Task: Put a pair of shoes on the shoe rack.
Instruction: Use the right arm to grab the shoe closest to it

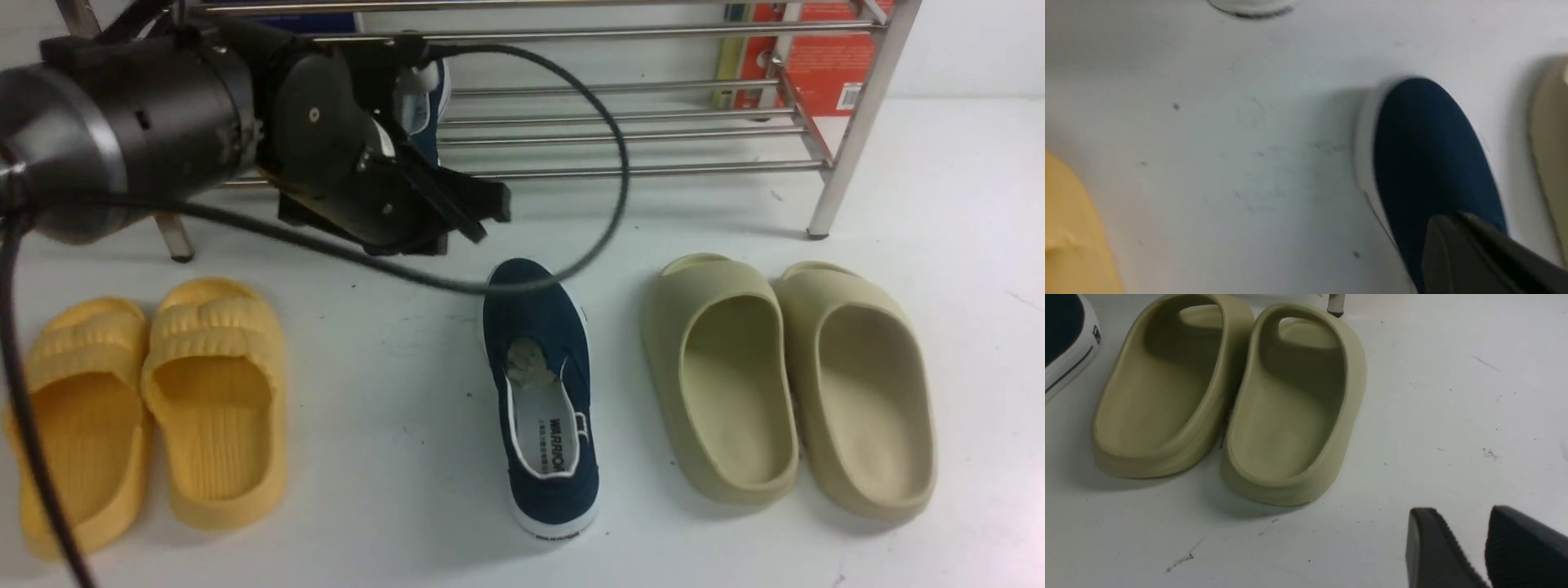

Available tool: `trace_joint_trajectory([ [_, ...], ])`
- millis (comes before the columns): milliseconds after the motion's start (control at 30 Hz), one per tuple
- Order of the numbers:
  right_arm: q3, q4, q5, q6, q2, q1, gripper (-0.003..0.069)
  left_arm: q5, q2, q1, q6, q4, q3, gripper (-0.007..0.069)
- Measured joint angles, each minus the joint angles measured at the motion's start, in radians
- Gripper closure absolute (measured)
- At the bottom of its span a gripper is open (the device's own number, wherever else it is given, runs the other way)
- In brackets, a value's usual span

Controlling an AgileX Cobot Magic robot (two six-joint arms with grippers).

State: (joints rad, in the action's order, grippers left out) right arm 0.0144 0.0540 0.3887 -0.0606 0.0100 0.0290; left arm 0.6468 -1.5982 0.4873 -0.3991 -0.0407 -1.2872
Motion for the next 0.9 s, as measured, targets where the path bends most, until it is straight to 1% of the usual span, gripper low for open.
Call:
trace_joint_trajectory([
  [133, 0.0, 0.0, 0.0, 0.0, 0.0, 0.0, 0.0419, 0.035, 0.123, 0.106, -0.082, 0.001, 0.129, 0.0638],
  [167, 0.0, 0.0, 0.0, 0.0, 0.0, 0.0, 0.0419, 0.037, 0.127, 0.114, -0.087, 0.001, 0.14, 0.0638],
  [200, 0.0, 0.0, 0.0, 0.0, 0.0, 0.0, 0.0419, 0.045, 0.154, 0.143, -0.098, 0.001, 0.178, 0.0638],
  [300, 0.0, 0.0, 0.0, 0.0, 0.0, 0.0, 0.0419, 0.047, 0.176, 0.17, -0.103, -0.004, 0.222, 0.0638],
  [533, 0.0, 0.0, 0.0, 0.0, 0.0, 0.0, 0.0419, 0.083, 0.234, 0.174, -0.146, -0.051, 0.27, 0.0638],
  [733, 0.0, 0.0, 0.0, 0.0, 0.0, 0.0, 0.0419, 0.09, 0.306, 0.174, -0.15, -0.058, 0.338, 0.0638],
  [900, 0.0, 0.0, 0.0, 0.0, 0.0, 0.0, 0.0419, 0.09, 0.331, 0.174, -0.151, -0.076, 0.349, 0.0638],
])
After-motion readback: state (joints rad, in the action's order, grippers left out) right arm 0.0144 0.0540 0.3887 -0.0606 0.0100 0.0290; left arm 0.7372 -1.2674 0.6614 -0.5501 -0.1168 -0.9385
